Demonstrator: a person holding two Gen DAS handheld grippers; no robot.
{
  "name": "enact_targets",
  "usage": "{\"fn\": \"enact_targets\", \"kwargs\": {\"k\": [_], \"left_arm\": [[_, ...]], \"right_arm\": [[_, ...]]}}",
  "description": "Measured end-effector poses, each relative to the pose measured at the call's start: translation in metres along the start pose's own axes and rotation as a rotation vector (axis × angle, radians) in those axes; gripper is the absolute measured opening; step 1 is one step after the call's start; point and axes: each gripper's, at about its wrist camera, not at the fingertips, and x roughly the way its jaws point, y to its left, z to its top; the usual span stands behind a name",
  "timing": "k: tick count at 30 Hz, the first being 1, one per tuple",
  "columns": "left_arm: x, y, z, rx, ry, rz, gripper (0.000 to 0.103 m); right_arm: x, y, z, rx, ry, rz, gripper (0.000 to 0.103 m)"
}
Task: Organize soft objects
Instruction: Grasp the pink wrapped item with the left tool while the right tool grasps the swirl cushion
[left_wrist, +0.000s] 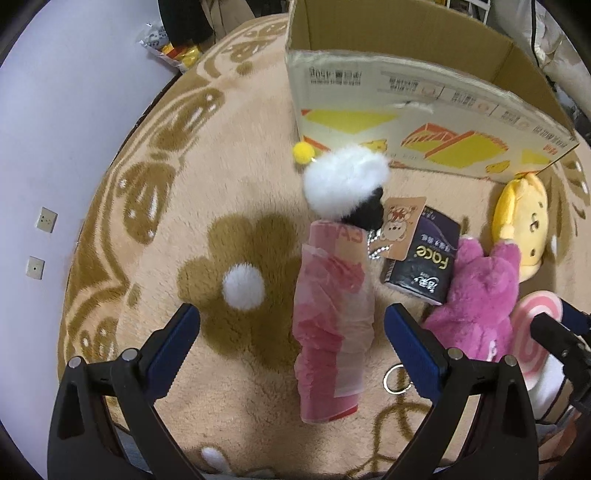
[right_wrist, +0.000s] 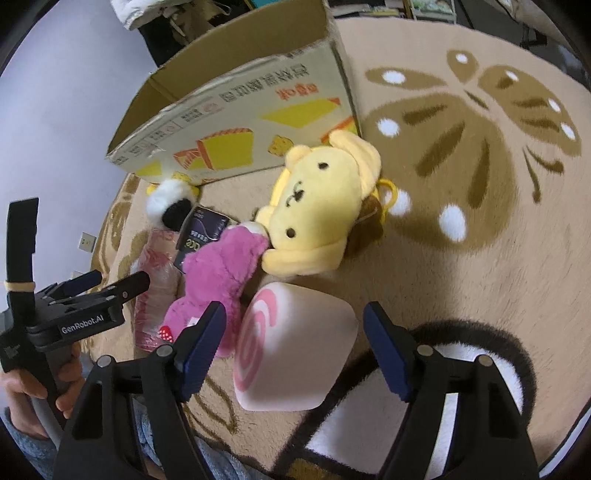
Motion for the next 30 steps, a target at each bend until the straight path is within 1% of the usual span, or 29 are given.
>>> {"fn": "enact_targets", "kwargs": {"k": [7, 8, 9, 10, 14, 17, 21, 23, 25, 26, 27, 30], "left_arm": [[0.011, -0.005, -0.001, 0.027, 0.029, 0.016, 0.099], [0.013, -0.006, -0.001, 0.029, 0.034, 0.019, 0.099], [0.015, -0.007, -0.001, 0.032, 0.039, 0.022, 0.099], [0.017, -0.008, -0.001, 0.033, 0.044, 0.023, 0.099], [0.021, -0.009, -0.001, 0.036, 0.058, 0.022, 0.099], [0.024, -0.011, 0.000, 0.042, 0.066, 0.022, 0.099], [0.029, -0.011, 0.001, 0.029, 0.068, 0.024, 0.099], [0.030, -0.010, 0.002, 0.016, 0.067, 0.015, 0.099], [0.032, -0.009, 0.002, 0.010, 0.074, 0.003, 0.099], [0.034, -0.008, 0.002, 0.012, 0.077, -0.001, 0.097], [0.036, -0.007, 0.003, 0.017, 0.080, -0.002, 0.091], [0.039, -0.012, 0.002, 0.043, 0.088, -0.008, 0.080]], "right_arm": [[0.006, -0.008, 0.000, 0.037, 0.028, 0.014, 0.079], [0.007, -0.008, 0.000, 0.035, 0.029, 0.012, 0.071], [0.006, -0.008, 0.000, 0.035, 0.026, 0.001, 0.065], [0.007, -0.008, 0.001, 0.031, 0.024, -0.011, 0.065], [0.009, -0.010, 0.002, 0.048, 0.038, 0.011, 0.065], [0.011, -0.011, 0.002, 0.064, 0.048, 0.022, 0.059], [0.010, -0.008, 0.003, 0.052, 0.029, 0.003, 0.046], [0.007, -0.005, 0.004, 0.033, 0.012, -0.007, 0.043], [0.003, -0.001, 0.005, 0.012, -0.020, -0.028, 0.042], [0.001, 0.000, 0.005, 0.007, -0.030, -0.032, 0.042], [0.000, 0.000, 0.006, 0.005, -0.041, -0.035, 0.042], [-0.002, -0.002, 0.008, 0.013, -0.052, -0.035, 0.042]]}}
